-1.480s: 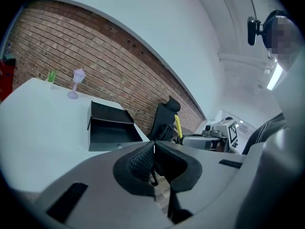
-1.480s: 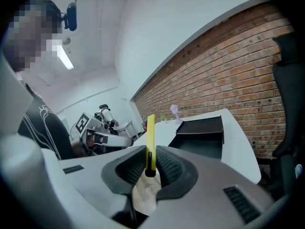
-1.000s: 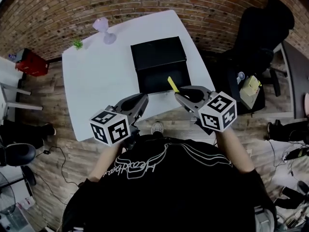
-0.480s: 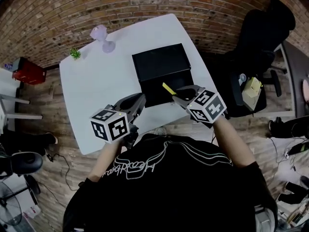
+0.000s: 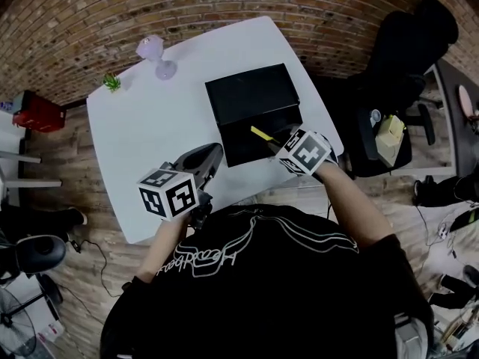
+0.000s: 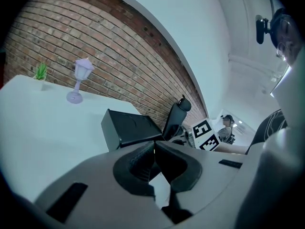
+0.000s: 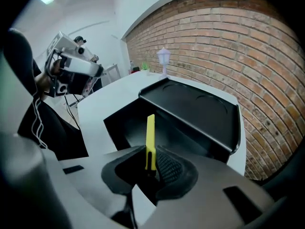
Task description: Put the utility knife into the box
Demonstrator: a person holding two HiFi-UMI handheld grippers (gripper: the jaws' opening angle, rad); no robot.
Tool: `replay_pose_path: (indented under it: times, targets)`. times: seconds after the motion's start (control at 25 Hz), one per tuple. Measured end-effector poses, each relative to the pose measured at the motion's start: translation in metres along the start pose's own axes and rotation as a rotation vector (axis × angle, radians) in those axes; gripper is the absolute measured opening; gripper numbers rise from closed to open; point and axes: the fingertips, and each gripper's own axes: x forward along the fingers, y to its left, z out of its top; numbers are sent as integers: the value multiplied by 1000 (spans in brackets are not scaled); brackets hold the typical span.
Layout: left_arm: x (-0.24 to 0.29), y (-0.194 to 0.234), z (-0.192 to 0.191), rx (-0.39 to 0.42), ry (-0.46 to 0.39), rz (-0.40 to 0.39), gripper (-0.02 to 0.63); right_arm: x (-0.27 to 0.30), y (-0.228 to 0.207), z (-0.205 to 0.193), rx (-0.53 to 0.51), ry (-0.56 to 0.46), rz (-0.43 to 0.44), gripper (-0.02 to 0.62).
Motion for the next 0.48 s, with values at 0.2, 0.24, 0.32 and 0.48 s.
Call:
replay_pose_path:
  times: [0.2,0.24,0.32,0.48]
  targets:
    - [-4,6,5,-8,-23,8,32,22,-9,-8,-30,116,-17,67]
    - [-4,7,4,-9,-21,10,32,26,-11,-8,-34,137,-25,67]
    - [-5,8,3,-13,-17,14,32,33,-15,-11,-35,172,-40,67]
    - [-4,9,5,-15,-18,15,32,40,-23,-14,-67,227,-77,67]
